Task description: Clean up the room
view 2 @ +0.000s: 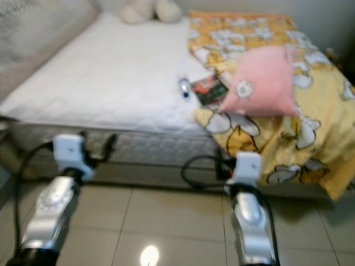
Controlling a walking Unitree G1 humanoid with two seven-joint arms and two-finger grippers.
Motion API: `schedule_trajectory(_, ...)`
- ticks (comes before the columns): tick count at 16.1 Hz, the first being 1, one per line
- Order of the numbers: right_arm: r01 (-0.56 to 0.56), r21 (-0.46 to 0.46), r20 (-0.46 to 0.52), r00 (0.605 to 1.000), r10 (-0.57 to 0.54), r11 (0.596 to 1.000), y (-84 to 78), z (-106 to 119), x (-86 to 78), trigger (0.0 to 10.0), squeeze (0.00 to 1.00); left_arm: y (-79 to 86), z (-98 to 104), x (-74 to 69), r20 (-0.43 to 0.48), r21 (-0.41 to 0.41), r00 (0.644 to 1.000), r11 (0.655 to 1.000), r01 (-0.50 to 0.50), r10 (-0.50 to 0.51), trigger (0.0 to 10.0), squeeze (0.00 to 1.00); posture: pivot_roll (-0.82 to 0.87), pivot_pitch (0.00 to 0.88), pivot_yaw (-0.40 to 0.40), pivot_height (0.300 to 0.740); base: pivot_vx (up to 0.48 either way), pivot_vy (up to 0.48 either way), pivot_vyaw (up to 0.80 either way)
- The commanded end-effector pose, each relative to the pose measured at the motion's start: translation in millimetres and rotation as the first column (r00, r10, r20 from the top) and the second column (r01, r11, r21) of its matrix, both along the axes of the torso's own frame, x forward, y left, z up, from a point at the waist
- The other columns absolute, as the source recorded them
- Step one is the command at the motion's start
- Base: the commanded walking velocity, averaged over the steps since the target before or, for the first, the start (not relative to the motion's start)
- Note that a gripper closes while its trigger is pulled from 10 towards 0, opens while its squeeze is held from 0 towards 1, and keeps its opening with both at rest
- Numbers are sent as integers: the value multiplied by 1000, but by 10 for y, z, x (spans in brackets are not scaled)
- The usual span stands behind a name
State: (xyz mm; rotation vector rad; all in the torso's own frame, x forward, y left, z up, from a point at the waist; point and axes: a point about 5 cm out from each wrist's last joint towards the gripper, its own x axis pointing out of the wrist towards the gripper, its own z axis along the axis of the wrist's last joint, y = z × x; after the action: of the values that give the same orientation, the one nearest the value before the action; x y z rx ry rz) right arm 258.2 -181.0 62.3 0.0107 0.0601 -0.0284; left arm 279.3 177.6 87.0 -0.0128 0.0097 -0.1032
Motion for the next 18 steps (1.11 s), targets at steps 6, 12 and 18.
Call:
schedule_trajectory(6,7,-19,-34,999,-8,1000,-106,-37,3,10000,0,-102,43,48,13,-20,1000,1000,13,-13,10000,0,-97,0,32,740,458,0,0)
schedule_trajectory(12,-4,-32,-23,1000,3,999,-100,-1,41,10000,0,-81,43,43,8,-33,1000,999,-5,5,10000,0,-97,0,35,740,443,0,0)
schedule_trajectory(18,-39,-42,48,998,41,998,14,229,220,10000,0,-92,61,56,12,-31,1000,1000,1,-1,10000,0,-94,0,41,740,439,0,0)
